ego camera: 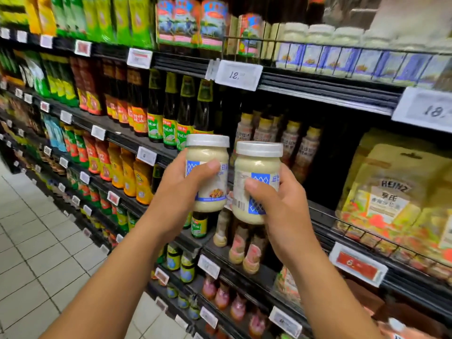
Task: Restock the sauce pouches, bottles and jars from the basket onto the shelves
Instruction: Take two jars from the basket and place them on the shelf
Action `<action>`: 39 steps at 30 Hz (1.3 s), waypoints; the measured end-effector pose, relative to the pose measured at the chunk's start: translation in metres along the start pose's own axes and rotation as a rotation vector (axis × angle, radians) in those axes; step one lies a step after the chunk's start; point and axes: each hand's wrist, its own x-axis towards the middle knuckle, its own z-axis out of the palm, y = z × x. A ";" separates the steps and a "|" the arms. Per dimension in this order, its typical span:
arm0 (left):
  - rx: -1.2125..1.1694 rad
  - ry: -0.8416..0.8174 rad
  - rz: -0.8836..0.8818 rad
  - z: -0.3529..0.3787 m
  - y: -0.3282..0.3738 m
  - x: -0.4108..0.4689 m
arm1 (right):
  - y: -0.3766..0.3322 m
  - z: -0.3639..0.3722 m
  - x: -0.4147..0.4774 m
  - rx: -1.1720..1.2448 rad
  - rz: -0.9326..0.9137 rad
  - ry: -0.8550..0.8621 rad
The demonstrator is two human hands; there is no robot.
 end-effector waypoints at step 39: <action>-0.030 -0.665 0.310 0.066 0.169 0.288 | -0.191 -0.007 0.212 -0.640 -0.323 0.380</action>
